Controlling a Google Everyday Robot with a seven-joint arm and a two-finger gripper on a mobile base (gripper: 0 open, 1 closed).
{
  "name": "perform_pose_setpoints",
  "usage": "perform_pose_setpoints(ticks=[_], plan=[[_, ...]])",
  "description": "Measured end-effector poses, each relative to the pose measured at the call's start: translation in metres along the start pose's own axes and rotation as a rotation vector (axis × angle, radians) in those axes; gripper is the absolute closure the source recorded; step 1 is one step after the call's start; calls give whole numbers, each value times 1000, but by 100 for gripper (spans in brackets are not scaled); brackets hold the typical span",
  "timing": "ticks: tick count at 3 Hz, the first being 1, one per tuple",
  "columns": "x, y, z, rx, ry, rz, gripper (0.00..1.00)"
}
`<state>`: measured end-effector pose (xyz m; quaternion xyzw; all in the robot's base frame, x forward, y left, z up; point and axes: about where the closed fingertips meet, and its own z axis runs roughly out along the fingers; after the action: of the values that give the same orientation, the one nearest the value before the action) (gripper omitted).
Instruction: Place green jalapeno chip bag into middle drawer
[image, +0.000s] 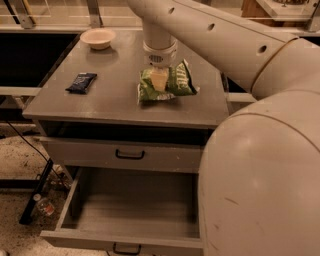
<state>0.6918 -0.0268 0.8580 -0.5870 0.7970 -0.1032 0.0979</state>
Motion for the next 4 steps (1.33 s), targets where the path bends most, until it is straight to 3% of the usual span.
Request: perform_pose_setpoints(ticks=[1,2,4], plan=[[2,-2,-4,15,1,2,100],[12,-14,-30,102,9,9,100],[60,-9,-84,234,33,24,100]])
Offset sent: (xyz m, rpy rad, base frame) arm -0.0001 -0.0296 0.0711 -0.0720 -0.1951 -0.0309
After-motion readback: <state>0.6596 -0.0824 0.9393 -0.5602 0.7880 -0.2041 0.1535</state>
